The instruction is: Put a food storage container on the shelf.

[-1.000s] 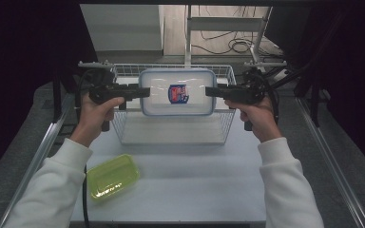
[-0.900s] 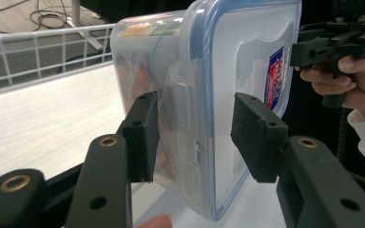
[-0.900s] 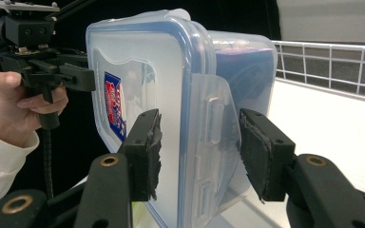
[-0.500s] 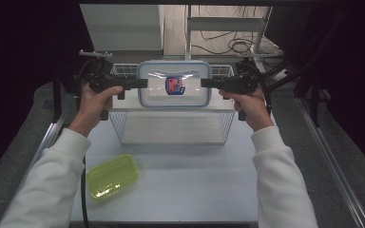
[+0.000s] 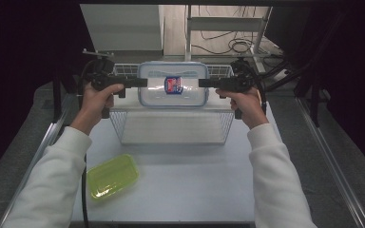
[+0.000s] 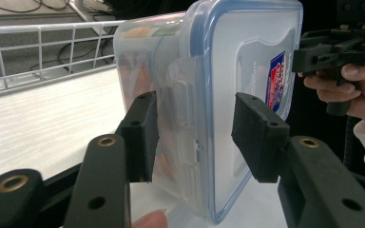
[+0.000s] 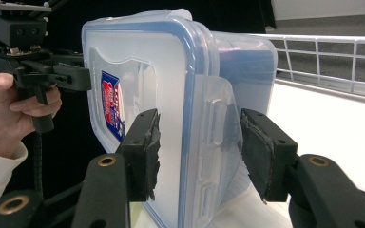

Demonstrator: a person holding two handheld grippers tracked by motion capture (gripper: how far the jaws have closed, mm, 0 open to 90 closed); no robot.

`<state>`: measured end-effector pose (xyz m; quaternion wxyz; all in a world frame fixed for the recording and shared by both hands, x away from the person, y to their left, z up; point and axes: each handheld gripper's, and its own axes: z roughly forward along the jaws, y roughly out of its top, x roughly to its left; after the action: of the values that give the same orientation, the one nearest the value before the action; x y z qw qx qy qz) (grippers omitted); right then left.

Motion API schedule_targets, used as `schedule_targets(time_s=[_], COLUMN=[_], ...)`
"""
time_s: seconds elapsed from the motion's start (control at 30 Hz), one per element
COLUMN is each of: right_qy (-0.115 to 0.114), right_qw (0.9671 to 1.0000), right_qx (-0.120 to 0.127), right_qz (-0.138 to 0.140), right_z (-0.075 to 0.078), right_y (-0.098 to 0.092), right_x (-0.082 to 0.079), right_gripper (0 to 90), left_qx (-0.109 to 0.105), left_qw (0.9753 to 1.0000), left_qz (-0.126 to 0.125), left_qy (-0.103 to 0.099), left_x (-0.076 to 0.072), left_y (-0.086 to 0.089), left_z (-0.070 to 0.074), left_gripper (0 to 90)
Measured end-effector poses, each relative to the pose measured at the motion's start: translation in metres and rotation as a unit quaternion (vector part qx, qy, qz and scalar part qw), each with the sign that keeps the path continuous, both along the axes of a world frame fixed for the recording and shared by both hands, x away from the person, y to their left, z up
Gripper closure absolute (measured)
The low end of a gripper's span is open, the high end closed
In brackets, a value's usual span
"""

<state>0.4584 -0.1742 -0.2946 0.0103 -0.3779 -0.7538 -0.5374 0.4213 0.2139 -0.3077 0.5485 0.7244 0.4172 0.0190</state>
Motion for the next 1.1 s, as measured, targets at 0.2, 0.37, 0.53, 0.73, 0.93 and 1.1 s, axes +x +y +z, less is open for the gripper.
schedule_targets(time_s=[0.2, 0.37, 0.53, 0.73, 0.93, 1.1], right_qy=[0.009, 0.013, 0.02, 0.034, 0.038, 0.014], right_qw=[0.9999, 0.9997, 0.9994, 0.9987, 0.9964, 0.9939], right_qx=[0.009, 0.011, 0.013, 0.008, -0.005, -0.022], right_qz=[-0.011, -0.016, -0.024, -0.037, -0.076, -0.107], right_z=[-0.002, -0.002, -0.003, -0.007, -0.008, -0.004], right_y=[0.0, -0.001, 0.001, 0.0, -0.001, -0.004], right_x=[0.004, 0.006, 0.01, 0.014, 0.016, 0.009], right_gripper=[48.9, 48.6, 47.4, 43.1, 40.0, 41.5], left_qx=[-0.012, -0.028, -0.043, -0.02, -0.006, -0.004], left_qw=[0.9997, 0.999, 0.9981, 0.9984, 0.9982, 0.9977], left_qz=[0.019, 0.022, 0.027, 0.035, 0.041, 0.052], left_qy=[0.013, 0.026, 0.036, 0.038, 0.044, 0.043], left_x=[0.004, 0.011, 0.018, 0.023, 0.026, 0.024], left_y=[-0.002, -0.001, 0.0, -0.006, -0.015, -0.016], left_z=[0.0, -0.002, -0.006, -0.009, -0.014, -0.013], left_gripper=[50.9, 50.8, 49.9, 45.4, 39.8, 34.7])
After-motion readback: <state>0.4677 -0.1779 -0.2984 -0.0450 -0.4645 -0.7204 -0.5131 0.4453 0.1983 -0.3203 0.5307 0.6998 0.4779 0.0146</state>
